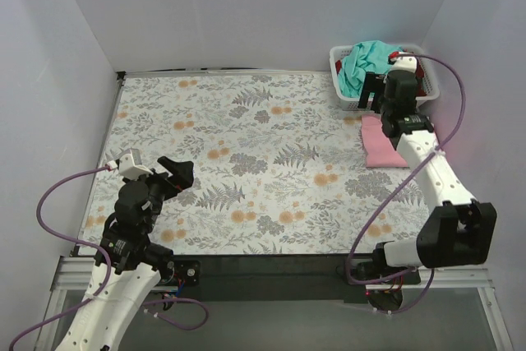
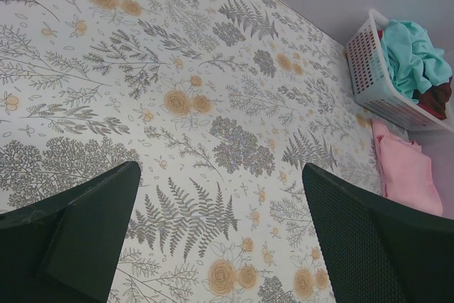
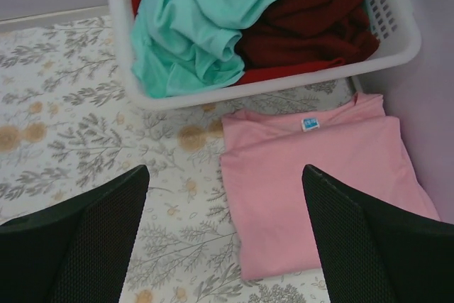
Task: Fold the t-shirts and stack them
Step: Grab the tshirt from the pile
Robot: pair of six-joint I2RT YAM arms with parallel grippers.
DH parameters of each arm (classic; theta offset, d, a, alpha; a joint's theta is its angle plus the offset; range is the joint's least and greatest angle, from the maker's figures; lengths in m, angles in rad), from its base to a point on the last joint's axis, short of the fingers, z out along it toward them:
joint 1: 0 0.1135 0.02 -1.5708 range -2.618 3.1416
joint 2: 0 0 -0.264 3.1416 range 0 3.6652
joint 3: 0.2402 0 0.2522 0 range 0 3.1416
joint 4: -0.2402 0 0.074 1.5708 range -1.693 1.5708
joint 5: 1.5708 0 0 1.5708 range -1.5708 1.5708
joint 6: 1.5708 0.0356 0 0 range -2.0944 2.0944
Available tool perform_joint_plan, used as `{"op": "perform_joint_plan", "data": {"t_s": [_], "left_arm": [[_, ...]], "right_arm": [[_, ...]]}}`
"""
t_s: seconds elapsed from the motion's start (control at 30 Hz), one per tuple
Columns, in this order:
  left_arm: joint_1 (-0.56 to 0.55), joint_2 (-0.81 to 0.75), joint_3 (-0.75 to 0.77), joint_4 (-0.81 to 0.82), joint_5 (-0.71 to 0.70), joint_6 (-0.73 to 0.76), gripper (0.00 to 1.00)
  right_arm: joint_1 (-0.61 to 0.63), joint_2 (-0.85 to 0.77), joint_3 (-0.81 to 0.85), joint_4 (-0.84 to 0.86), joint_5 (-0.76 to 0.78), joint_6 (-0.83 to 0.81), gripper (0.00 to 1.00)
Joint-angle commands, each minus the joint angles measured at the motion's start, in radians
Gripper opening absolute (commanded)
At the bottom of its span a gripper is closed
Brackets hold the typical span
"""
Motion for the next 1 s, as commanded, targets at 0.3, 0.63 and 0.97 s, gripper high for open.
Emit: {"op": "perform_joint_plan", "data": {"t_s": [0.3, 0.63, 0.97], "left_arm": [[0.004, 0.021, -0.013, 0.005, 0.001, 0.02, 0.98], [0.004, 0.07, -0.01, 0.001, 0.001, 0.009, 0.98], [0.004, 0.069, -0.008, -0.001, 0.001, 0.007, 0.98]], "right_arm": [[-0.137, 0.504, 0.412, 0.152, -0.154, -0.06, 0.73], [-0.166, 0.794, 0.687, 0.197, -0.245, -0.077, 0.65], [-0.162, 0.713, 0.698, 0.2, -0.323, -0.09, 0.01]]}}
